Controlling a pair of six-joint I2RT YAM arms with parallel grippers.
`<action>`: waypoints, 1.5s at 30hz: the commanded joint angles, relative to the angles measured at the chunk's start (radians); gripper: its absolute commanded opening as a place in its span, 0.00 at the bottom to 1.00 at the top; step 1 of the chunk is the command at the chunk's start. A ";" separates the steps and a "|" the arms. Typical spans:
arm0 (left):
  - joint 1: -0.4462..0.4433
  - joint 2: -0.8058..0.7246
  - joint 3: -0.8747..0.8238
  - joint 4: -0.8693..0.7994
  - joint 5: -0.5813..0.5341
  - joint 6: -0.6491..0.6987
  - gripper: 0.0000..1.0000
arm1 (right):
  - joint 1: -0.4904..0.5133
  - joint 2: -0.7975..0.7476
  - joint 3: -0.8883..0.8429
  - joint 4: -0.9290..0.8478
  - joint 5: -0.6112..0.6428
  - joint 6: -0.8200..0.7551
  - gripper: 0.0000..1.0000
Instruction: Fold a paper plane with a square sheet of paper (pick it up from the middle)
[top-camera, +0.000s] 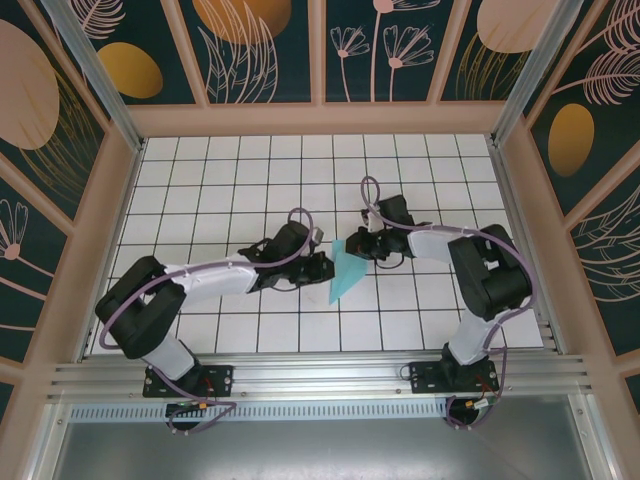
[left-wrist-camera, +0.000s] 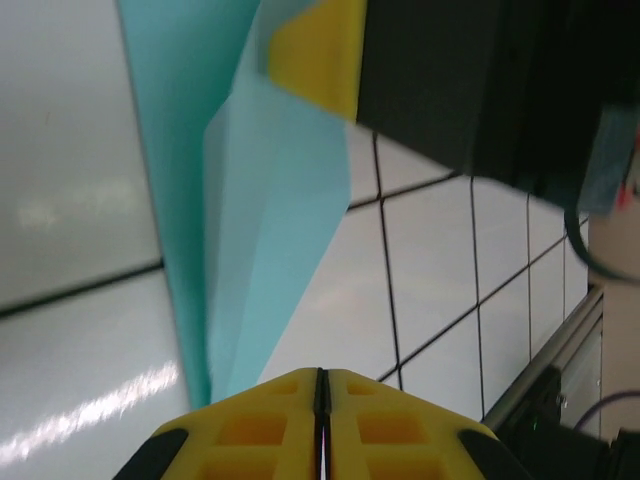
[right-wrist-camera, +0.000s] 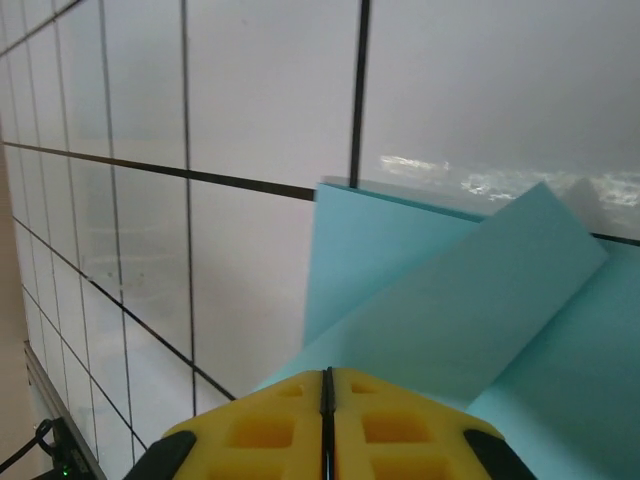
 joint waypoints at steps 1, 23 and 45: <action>0.003 0.078 0.085 -0.032 -0.044 0.020 0.14 | -0.001 -0.099 0.001 -0.074 0.084 -0.014 0.15; 0.002 0.263 0.154 -0.096 -0.071 0.073 0.13 | -0.042 -0.234 -0.268 0.005 0.083 0.133 0.42; 0.002 0.269 0.145 -0.098 -0.044 0.072 0.14 | -0.040 -0.170 -0.274 0.101 -0.013 0.149 0.42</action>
